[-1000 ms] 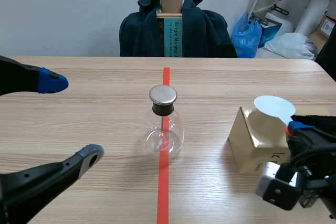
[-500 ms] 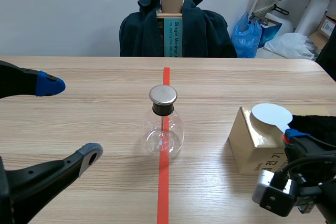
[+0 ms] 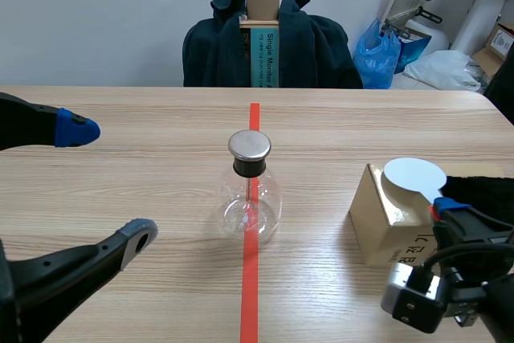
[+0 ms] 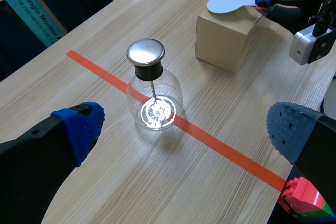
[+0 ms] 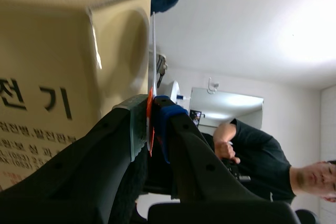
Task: Do the electroscope experiment.
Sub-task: 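Put the plate down on the right, then return to the home posture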
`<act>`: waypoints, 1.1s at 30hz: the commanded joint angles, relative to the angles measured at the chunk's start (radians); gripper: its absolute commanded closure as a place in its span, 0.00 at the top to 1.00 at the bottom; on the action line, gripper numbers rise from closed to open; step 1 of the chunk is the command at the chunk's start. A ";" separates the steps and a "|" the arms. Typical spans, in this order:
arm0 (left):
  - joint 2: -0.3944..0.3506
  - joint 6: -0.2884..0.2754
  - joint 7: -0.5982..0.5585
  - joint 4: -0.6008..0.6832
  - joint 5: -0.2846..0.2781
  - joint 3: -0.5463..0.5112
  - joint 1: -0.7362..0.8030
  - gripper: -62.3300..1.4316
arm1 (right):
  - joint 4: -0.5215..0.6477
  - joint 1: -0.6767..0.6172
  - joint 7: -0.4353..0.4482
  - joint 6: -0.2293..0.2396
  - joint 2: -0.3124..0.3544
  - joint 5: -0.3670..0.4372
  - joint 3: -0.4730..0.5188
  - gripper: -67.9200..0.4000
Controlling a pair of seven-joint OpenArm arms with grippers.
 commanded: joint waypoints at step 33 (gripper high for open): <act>0.005 0.002 -0.014 0.004 -0.006 0.006 0.000 1.00 | 0.087 -0.096 -0.002 -0.107 0.061 0.087 -0.004 1.00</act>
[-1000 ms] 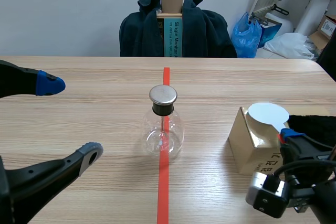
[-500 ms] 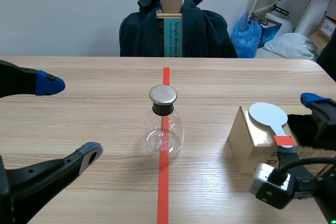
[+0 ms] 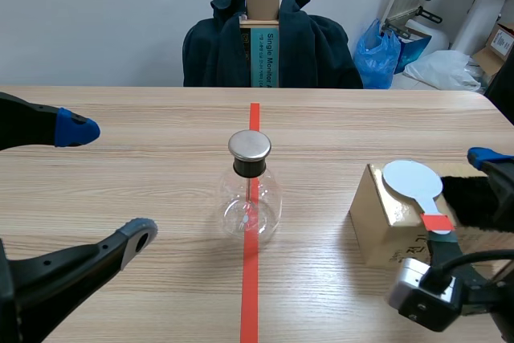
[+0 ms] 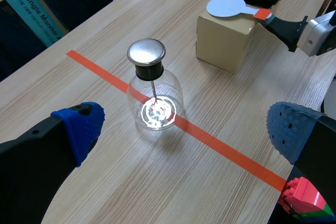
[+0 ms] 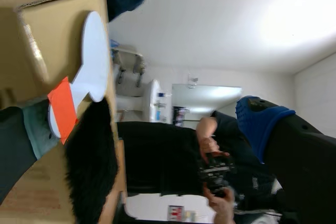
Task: Do the electroscope experiment.
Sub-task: 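Return to the home posture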
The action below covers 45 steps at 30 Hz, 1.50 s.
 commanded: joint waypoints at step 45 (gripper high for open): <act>0.005 0.001 -0.014 0.005 -0.003 0.006 0.000 1.00 | 0.768 -0.486 0.023 0.509 0.435 1.389 0.354 1.00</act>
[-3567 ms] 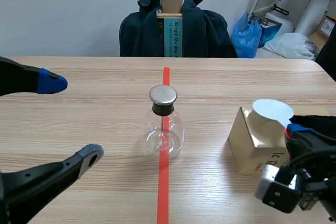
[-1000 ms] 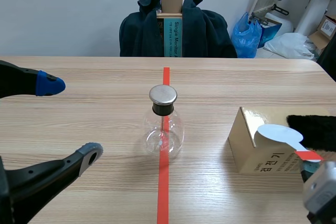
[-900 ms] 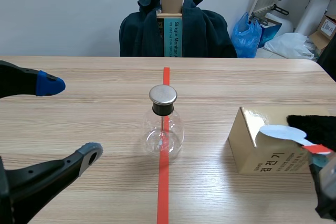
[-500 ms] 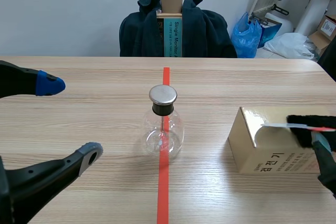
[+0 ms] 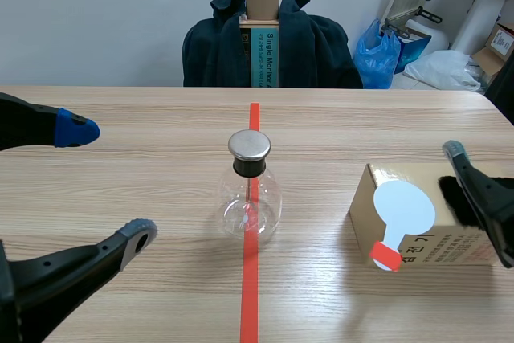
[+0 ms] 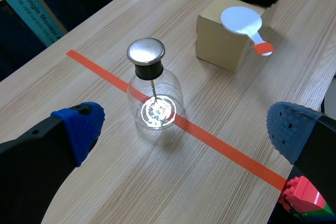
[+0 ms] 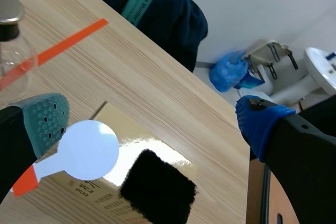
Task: Do the electroscope experiment.
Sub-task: 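Return to the home posture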
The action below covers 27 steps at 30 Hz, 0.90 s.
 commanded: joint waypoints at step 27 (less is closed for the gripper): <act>0.005 0.001 -0.014 0.006 -0.005 0.006 0.000 1.00 | 0.024 -0.002 0.062 0.400 0.002 0.101 0.100 1.00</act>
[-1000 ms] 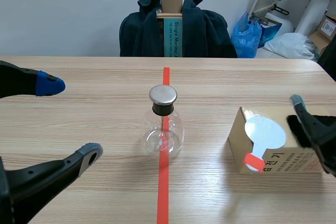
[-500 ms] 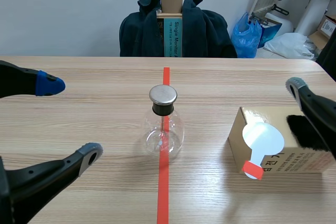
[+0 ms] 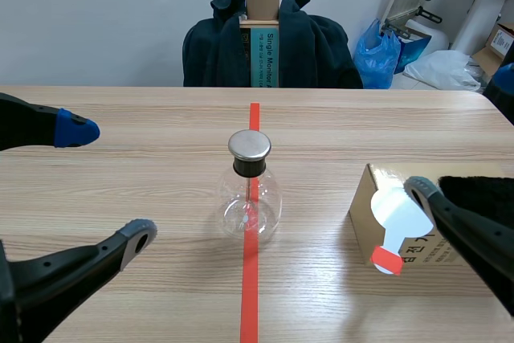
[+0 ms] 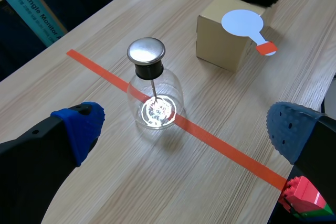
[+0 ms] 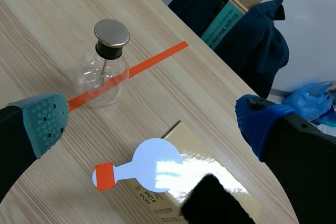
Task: Do the electroscope experiment.
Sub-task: 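Return to the home posture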
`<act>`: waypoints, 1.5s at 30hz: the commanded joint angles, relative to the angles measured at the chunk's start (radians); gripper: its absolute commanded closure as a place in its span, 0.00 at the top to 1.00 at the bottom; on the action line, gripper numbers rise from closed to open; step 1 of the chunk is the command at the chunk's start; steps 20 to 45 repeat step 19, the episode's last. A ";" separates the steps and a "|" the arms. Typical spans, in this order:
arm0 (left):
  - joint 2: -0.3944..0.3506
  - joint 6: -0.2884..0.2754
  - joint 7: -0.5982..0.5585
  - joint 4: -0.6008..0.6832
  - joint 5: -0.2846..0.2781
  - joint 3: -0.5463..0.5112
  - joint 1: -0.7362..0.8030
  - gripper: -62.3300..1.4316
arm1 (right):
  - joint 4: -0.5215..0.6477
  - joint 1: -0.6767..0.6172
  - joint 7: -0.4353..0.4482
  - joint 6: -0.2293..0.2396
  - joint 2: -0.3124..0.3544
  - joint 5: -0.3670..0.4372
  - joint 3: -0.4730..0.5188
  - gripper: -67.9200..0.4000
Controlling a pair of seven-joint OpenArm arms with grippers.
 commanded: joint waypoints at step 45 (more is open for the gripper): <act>0.005 0.001 -0.021 0.006 -0.006 0.006 0.000 1.00 | 0.003 0.011 -0.020 -0.003 0.002 -0.034 -0.030 1.00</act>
